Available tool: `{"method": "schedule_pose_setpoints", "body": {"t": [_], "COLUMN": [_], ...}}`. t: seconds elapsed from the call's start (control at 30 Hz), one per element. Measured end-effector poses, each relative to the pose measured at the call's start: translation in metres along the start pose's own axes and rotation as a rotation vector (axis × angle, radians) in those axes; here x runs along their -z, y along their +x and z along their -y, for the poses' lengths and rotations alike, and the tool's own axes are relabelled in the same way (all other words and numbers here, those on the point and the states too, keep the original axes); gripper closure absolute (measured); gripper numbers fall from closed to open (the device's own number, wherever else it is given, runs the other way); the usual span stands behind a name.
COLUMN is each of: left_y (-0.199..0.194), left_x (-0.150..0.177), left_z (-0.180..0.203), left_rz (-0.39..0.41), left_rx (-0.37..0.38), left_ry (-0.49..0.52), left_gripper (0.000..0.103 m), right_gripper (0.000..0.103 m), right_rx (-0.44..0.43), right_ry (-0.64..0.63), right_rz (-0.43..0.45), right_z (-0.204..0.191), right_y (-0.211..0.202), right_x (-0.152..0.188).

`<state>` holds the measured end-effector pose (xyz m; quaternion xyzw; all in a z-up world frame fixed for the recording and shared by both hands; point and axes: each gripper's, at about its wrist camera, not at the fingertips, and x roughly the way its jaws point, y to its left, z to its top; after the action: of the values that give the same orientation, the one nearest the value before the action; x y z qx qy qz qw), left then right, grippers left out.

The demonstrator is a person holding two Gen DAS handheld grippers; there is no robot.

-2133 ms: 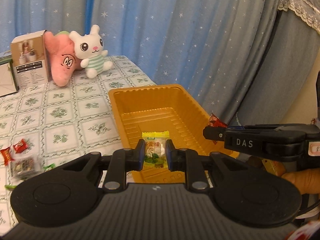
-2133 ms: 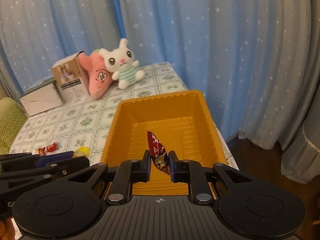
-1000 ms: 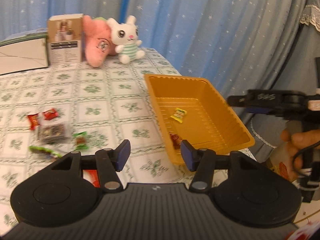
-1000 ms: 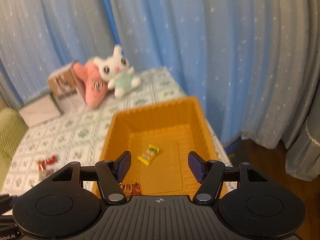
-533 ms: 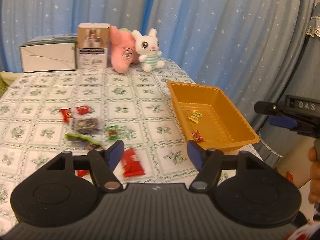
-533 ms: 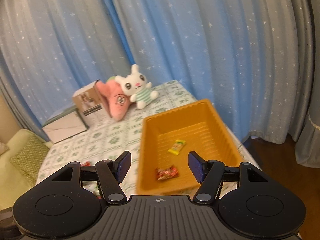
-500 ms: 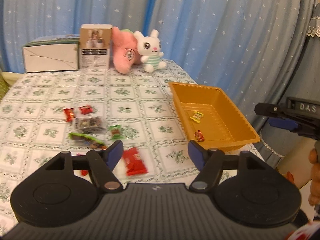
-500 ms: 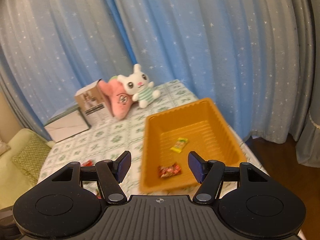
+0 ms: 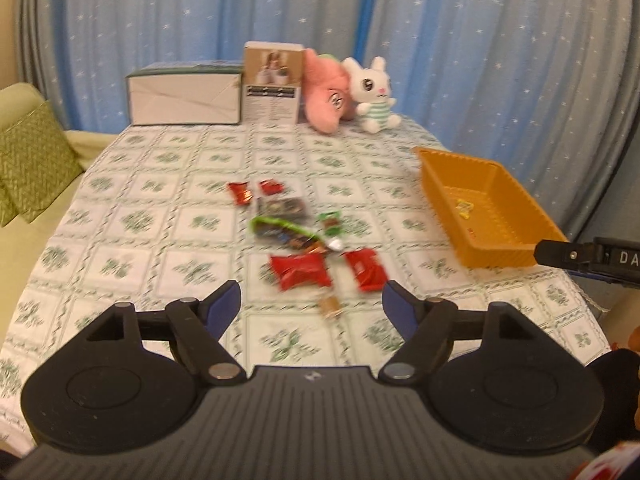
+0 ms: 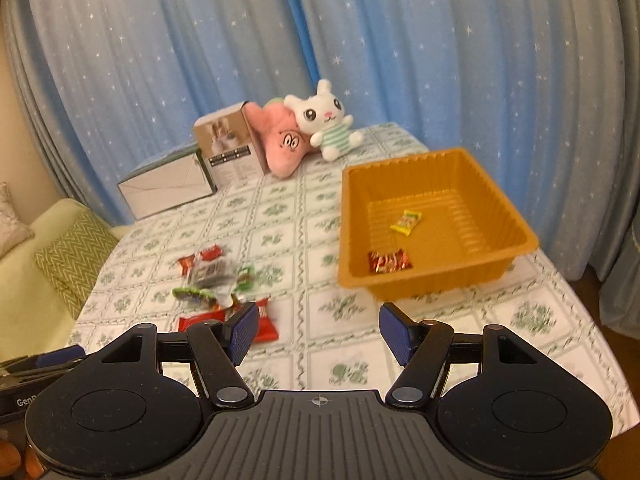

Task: Organize snacks
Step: 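Move both tools back toward the remaining snacks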

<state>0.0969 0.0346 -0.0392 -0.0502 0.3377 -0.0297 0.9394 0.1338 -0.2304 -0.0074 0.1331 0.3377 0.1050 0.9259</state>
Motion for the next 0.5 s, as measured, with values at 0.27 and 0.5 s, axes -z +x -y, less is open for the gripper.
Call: {"method": "schedule_pose_setpoints", "body": {"t": [0.27, 0.5], "left_y": [0.001, 0.023], "left_x": [0.006, 0.012], "left_z": [-0.011, -0.004], "left_rz": [-0.012, -0.032], "left_rx": [-0.022, -0.018], "left_ry": [0.0, -0.004], "left_gripper": [0.024, 0.024], "right_gripper": [0.036, 0.036], "right_rx": [-0.015, -0.003], "right_ry": [-0.022, -0.034], "right_rz": [-0.03, -0.056], "right_z": [-0.01, -0.01], "right_y": [0.005, 0.021], "right_x": [0.012, 0.019]}}
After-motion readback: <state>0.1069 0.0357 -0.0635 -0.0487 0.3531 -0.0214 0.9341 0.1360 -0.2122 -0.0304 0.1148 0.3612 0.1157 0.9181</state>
